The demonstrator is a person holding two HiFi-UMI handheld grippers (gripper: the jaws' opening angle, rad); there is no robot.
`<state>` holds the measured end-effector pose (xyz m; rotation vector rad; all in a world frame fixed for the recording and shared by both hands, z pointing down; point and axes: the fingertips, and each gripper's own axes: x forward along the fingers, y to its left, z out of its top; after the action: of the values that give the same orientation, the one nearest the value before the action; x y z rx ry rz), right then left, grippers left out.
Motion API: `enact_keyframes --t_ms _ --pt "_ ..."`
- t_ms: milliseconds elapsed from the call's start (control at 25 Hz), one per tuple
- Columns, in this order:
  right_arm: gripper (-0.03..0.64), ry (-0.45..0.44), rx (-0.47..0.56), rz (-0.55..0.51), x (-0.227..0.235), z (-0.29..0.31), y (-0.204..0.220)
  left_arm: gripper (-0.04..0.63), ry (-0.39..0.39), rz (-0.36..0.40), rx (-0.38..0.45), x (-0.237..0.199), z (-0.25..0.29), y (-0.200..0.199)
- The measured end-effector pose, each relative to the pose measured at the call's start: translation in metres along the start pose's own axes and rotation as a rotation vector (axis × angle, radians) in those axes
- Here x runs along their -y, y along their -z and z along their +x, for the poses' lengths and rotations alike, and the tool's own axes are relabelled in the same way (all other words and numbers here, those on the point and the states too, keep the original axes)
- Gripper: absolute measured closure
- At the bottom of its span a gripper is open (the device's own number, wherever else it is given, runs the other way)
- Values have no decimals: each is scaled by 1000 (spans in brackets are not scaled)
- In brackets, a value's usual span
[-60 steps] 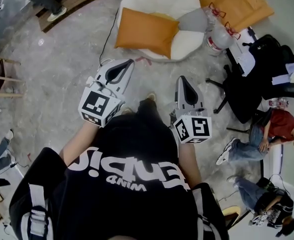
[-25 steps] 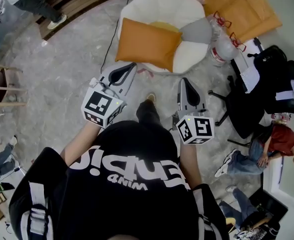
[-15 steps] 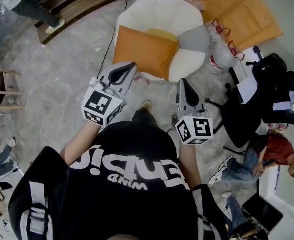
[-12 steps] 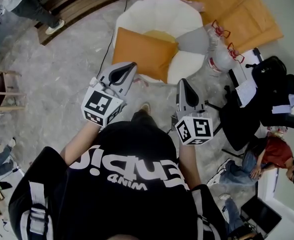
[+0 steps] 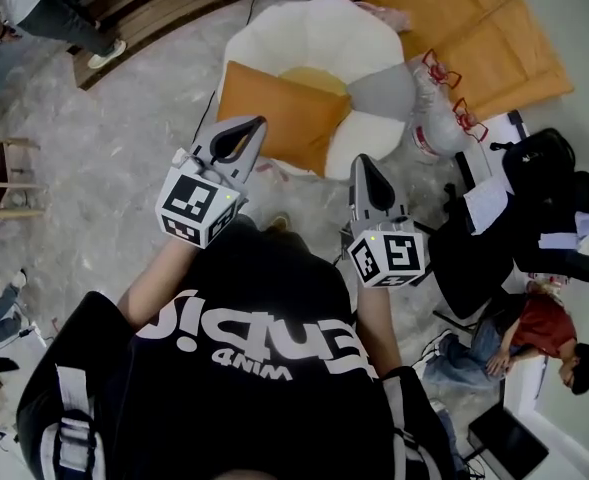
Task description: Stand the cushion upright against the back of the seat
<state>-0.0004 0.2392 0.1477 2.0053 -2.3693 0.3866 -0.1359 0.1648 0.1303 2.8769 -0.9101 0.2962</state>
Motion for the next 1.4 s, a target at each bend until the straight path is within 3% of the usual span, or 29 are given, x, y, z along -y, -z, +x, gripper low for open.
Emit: enact_keyframes --t_ms 320,720,1040,1400 --pt "594 0 -12 24 22 15 2 589 -17 -3 -22 -9 20 1" --pt "594 45 -32 42 45 37 7 588 23 -9 -39 -24 57 3" --pt "594 54 -34 56 57 95 -6 589 53 -11 -29 -65 97 -13" --pt "594 122 -37 58 85 176 -22 588 202 -26 -83 -112 165 -7"
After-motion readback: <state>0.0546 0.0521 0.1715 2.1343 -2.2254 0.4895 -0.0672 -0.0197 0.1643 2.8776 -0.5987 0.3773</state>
